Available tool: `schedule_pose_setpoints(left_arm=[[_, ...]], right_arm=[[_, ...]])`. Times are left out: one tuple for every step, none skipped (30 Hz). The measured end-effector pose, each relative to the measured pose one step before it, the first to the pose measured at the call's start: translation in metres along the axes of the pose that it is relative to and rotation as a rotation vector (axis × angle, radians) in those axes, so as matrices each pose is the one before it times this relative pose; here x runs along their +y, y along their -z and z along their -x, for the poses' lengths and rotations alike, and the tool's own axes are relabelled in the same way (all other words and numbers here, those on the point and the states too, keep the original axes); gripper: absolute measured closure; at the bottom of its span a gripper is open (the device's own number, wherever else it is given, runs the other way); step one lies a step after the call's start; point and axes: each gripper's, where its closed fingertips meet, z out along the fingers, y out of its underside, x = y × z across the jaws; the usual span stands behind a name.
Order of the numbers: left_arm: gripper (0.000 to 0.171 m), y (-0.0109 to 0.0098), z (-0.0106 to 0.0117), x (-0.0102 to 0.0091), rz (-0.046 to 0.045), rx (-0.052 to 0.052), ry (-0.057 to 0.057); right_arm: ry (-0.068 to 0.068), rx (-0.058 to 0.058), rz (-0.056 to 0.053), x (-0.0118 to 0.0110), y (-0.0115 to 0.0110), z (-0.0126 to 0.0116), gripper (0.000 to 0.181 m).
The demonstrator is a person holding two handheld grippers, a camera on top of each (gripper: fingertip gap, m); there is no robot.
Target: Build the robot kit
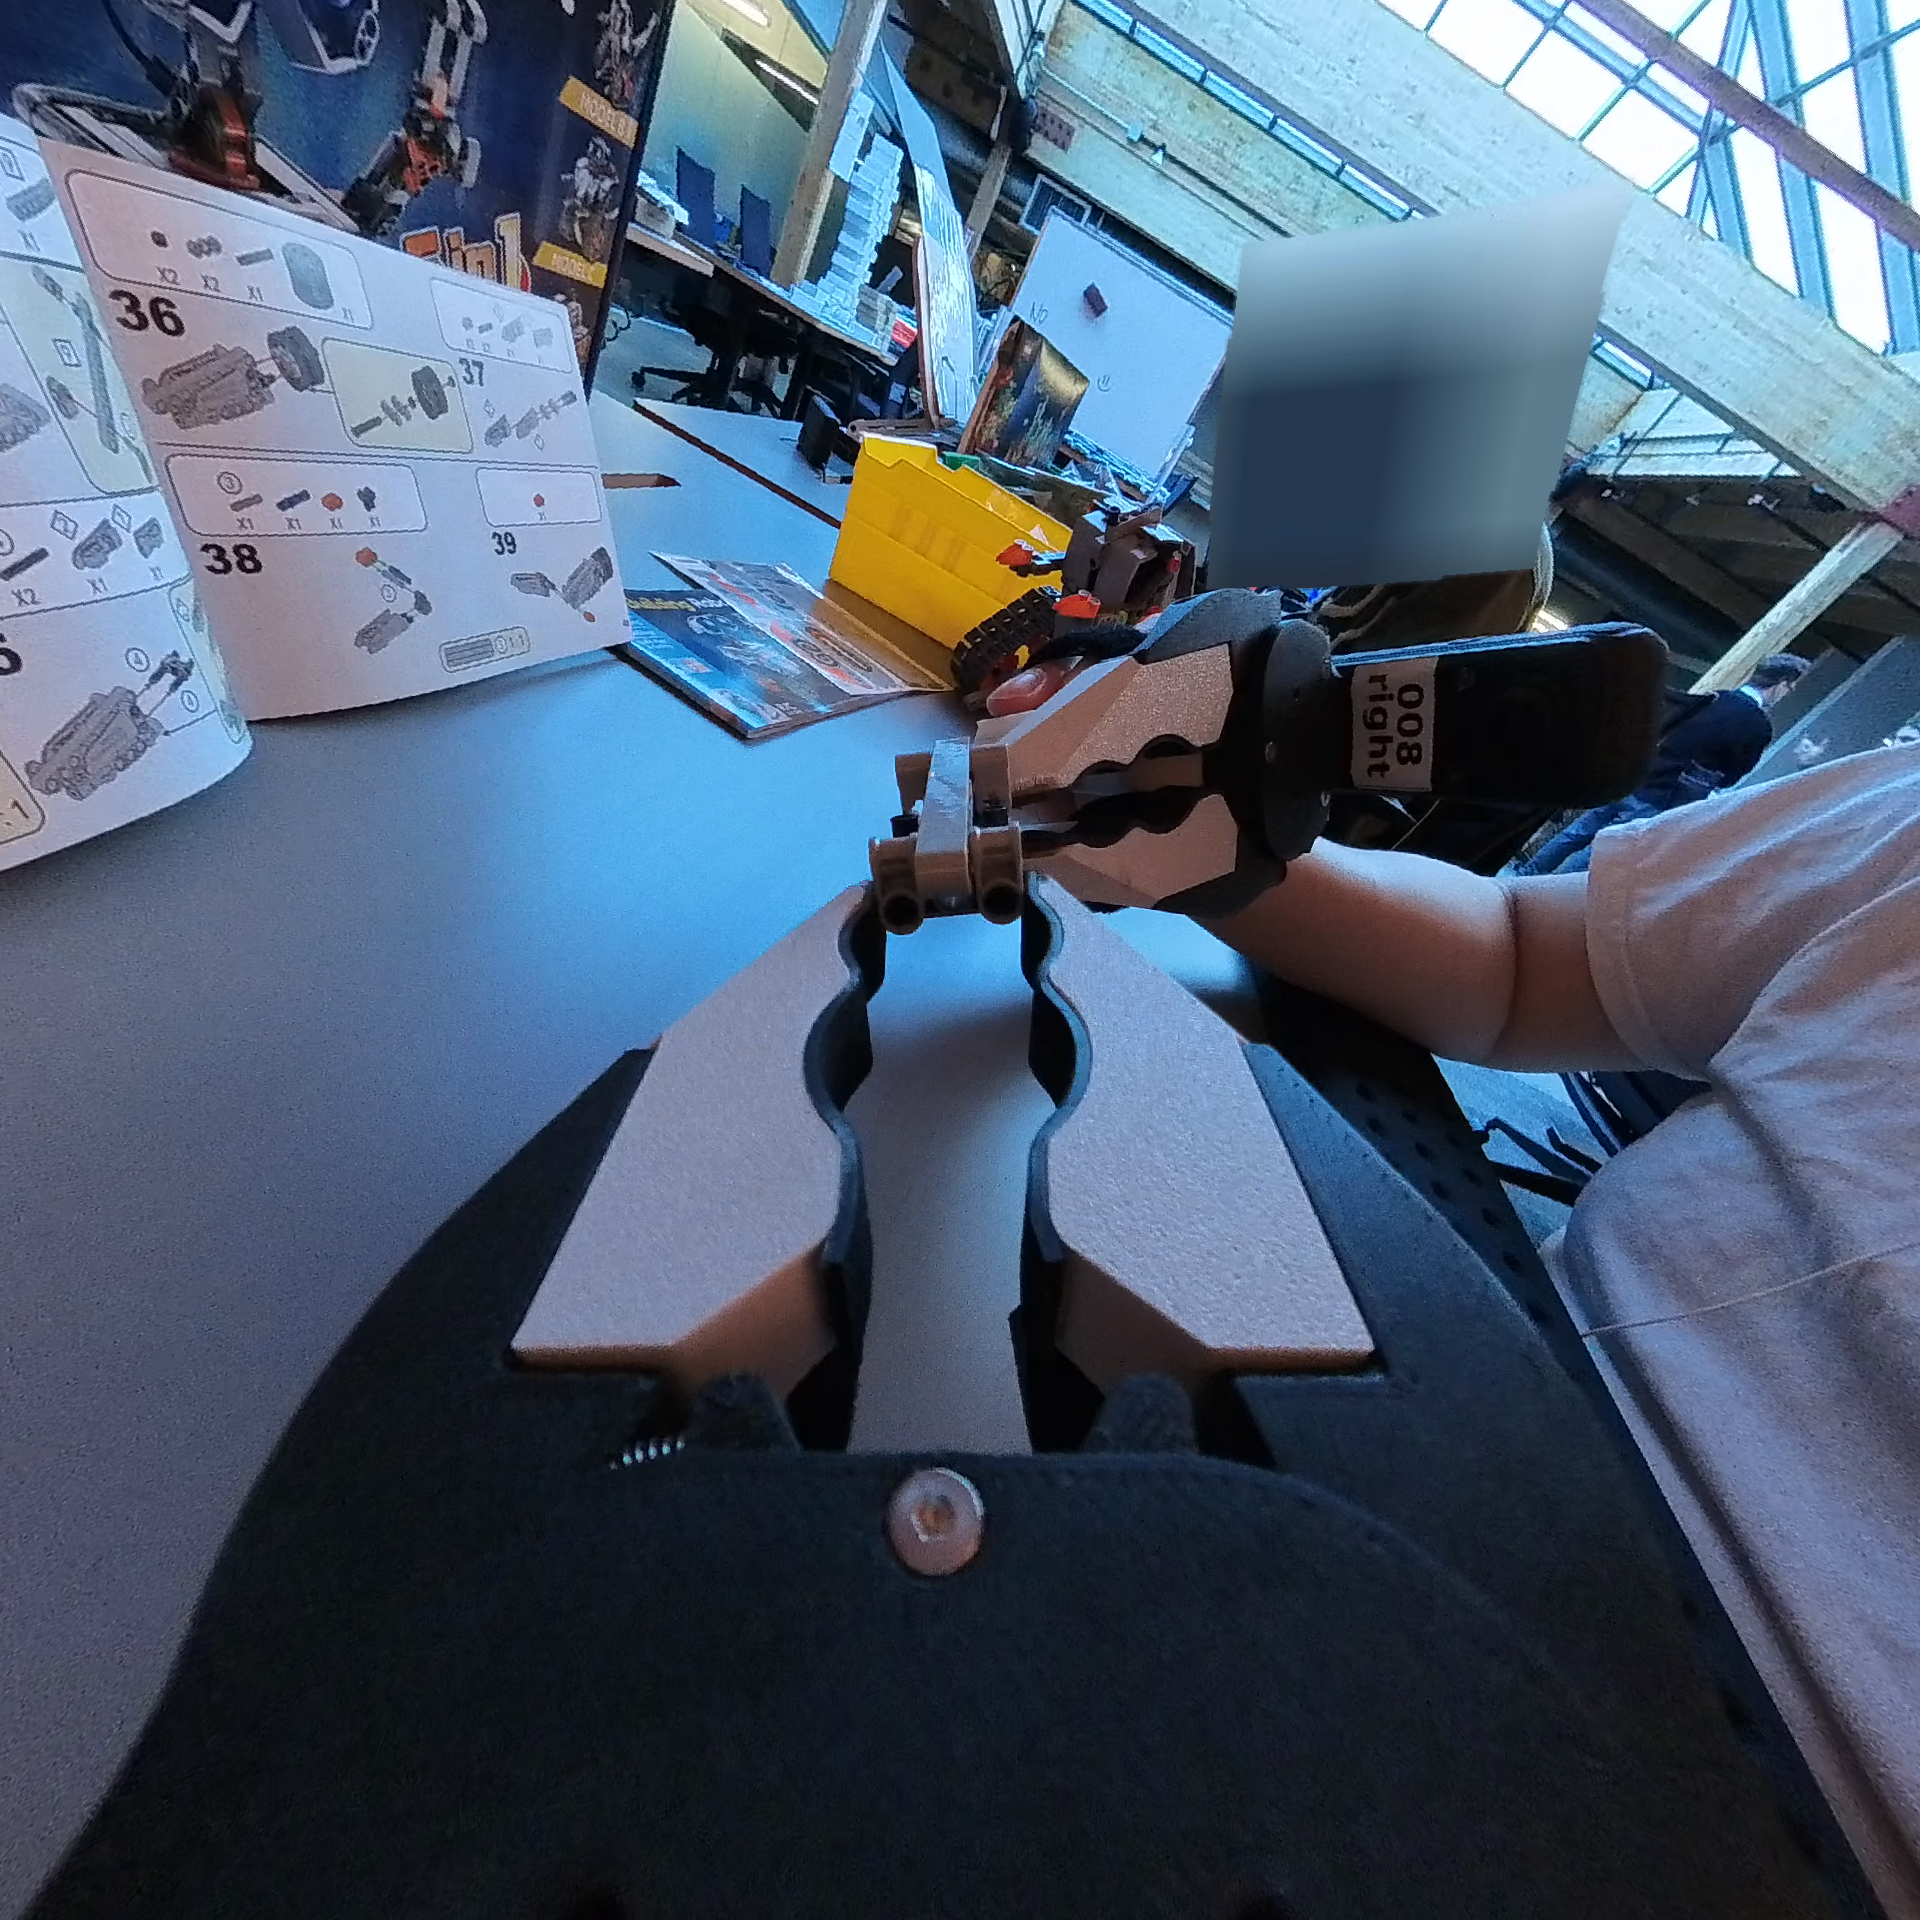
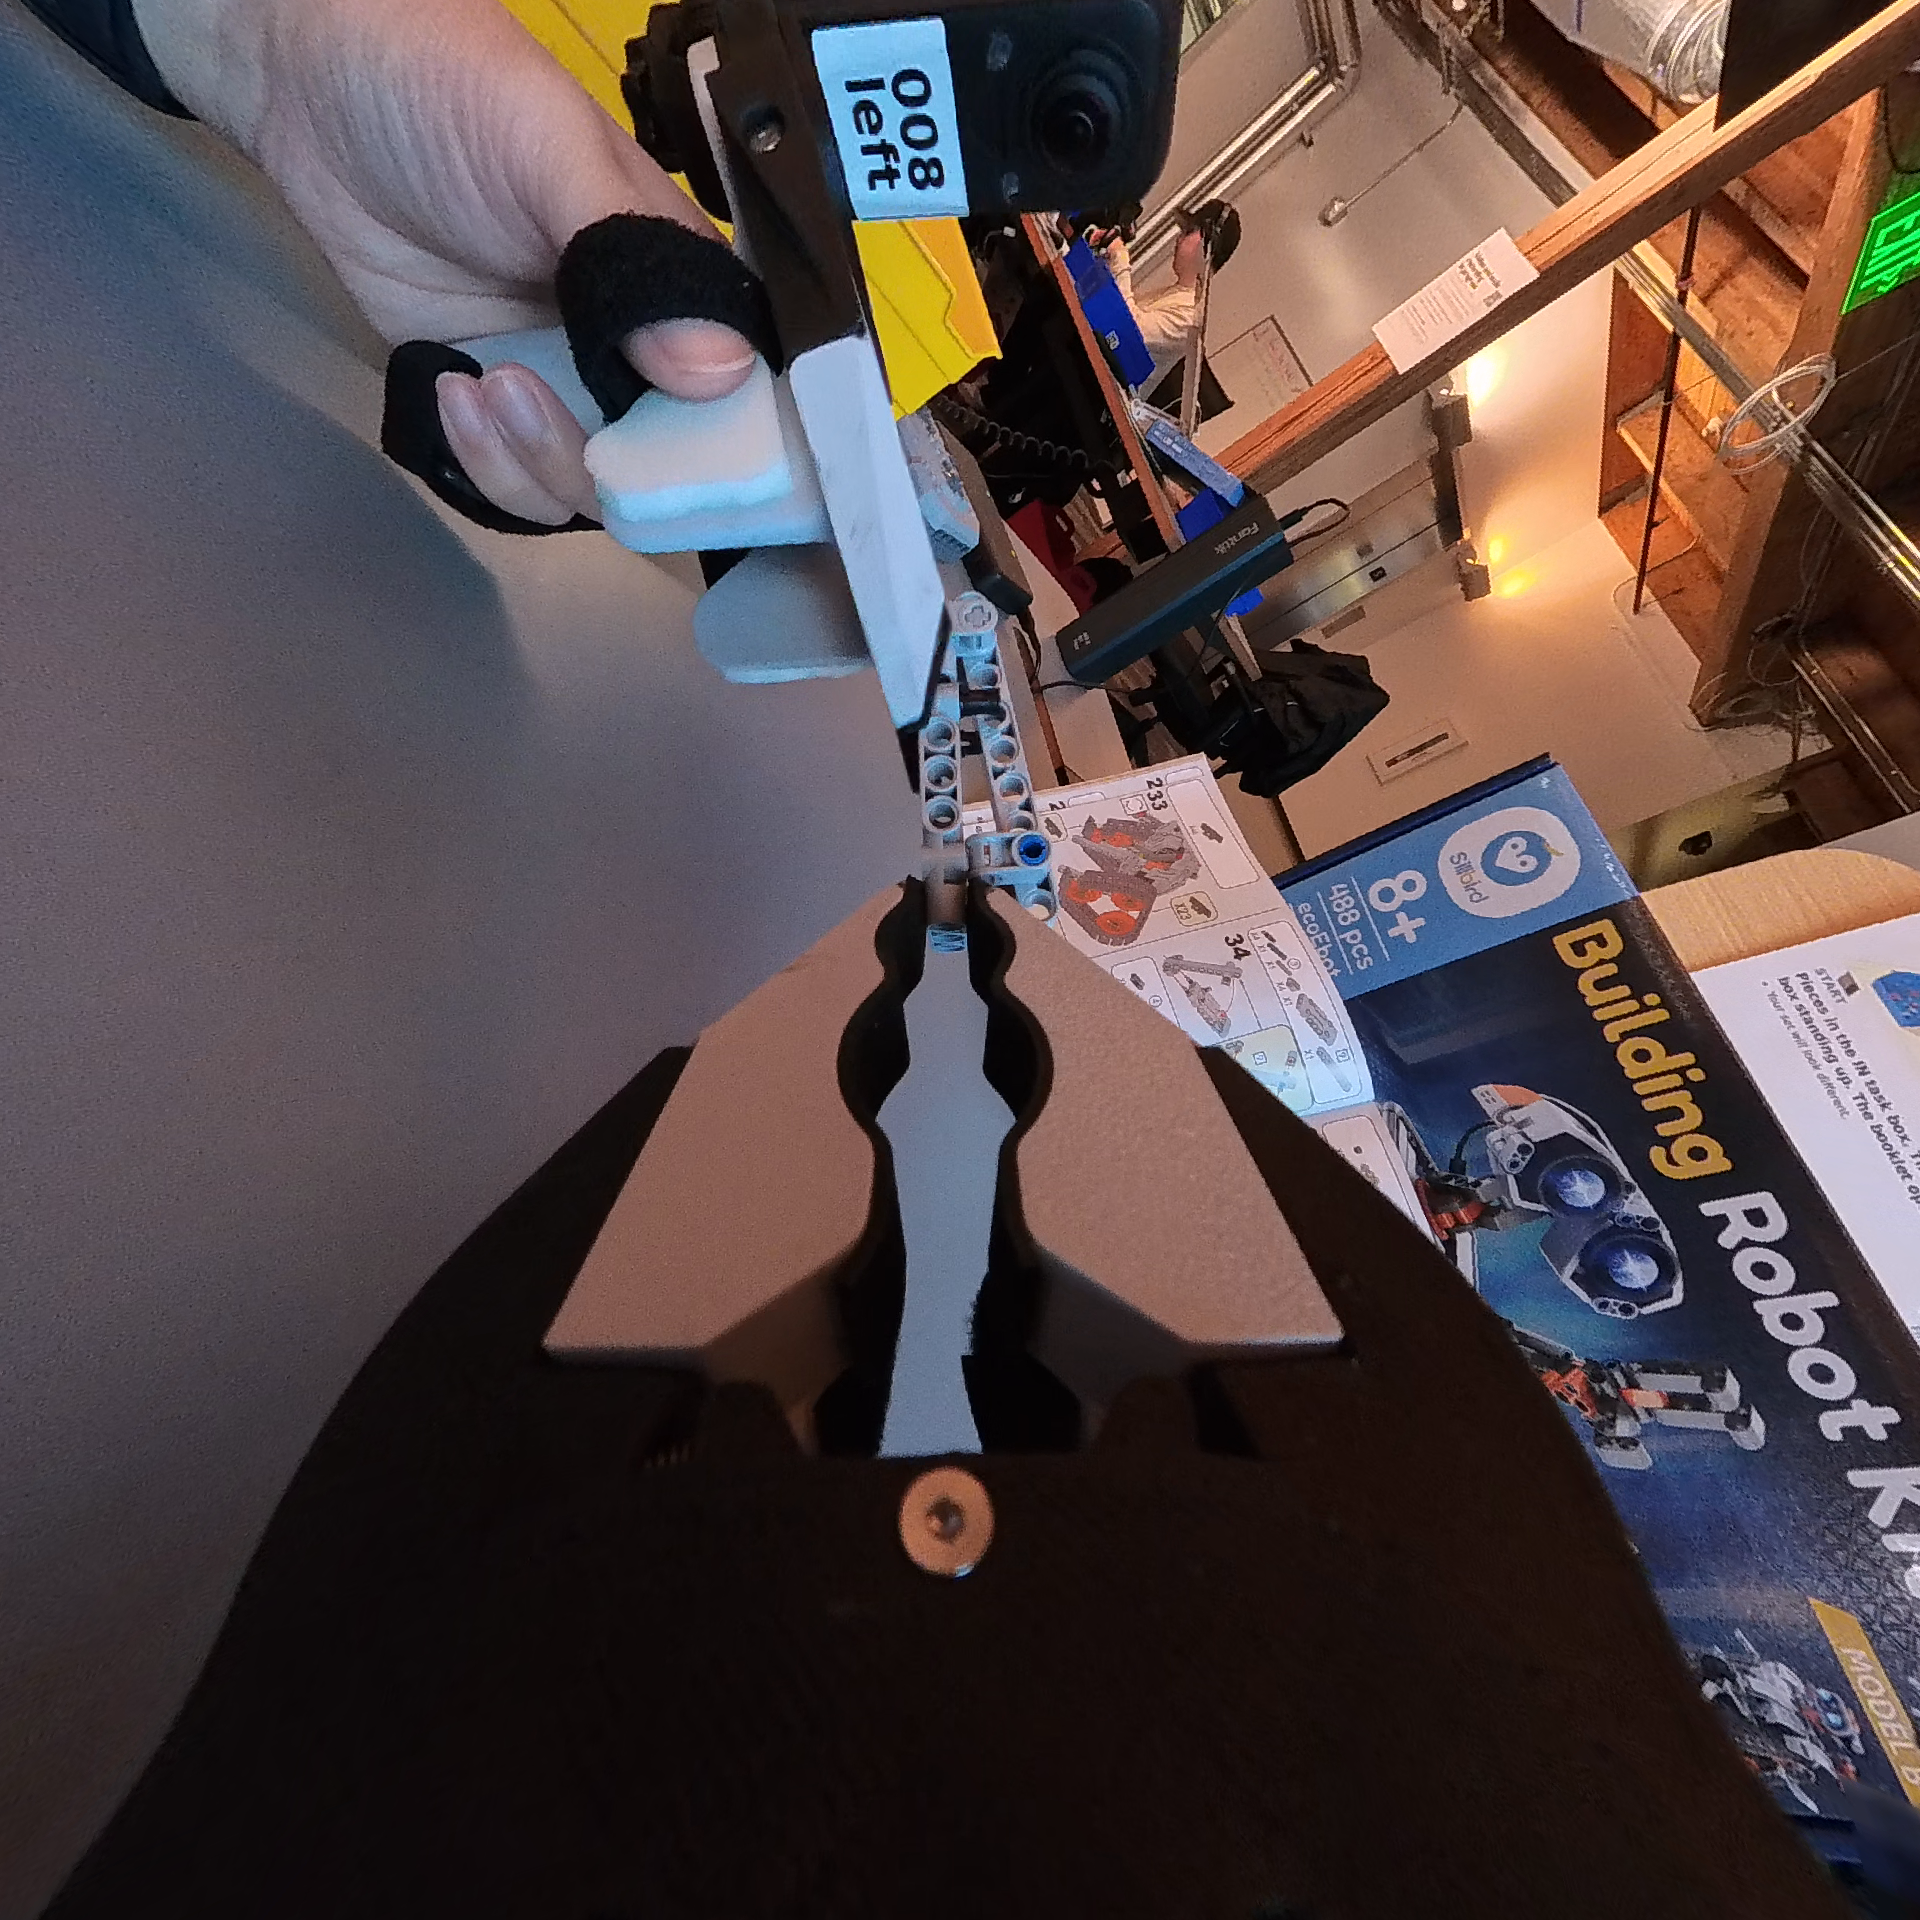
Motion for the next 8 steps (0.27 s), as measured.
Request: schedule_pose_setpoints(left_arm=[[0.148,-0.00062,-0.00032,0.00103,0.00543,0.0006,-0.0025],[0.148,-0.00068,-0.00013,0.00131,0.00705,-0.0011,-0.0038],[0.147,-0.00073,0.00018,0.00148,0.00858,-0.0036,-0.0059],[0.147,-0.00092,0.00016,0.00166,0.00925,-0.0044,-0.0075],[0.146,-0.00087,-0.00016,0.00162,0.00976,-0.0024,-0.0077],[0.146,-0.00084,-0.00060,0.00155,0.00976,-0.0006,-0.0071],[0.146,-0.00091,-0.00086,0.00139,0.00910,0.0016,-0.0065],[0.145,-0.00100,-0.00074,0.00131,0.00801,0.0004,-0.0052]], right_arm=[[0.0002,-0.0005,-0.0010,-0.00033,0.00004,0.00010,0.174],[0.0000,-0.0012,0.0004,0.00006,-0.00008,0.00026,0.174],[0.0002,-0.0011,0.0018,0.00028,-0.00011,0.00018,0.174],[0.0014,0.0000,0.0014,0.00033,-0.00008,0.00002,0.174],[0.0009,0.0008,0.0005,0.00019,-0.00003,-0.00015,0.174],[-0.0014,0.0012,0.0009,0.00020,-0.00001,-0.00027,0.174],[-0.0032,0.0024,0.0013,0.00042,0.00009,-0.00068,0.174],[-0.0048,0.0001,0.0008,0.00053,0.00013,-0.00060,0.174]])
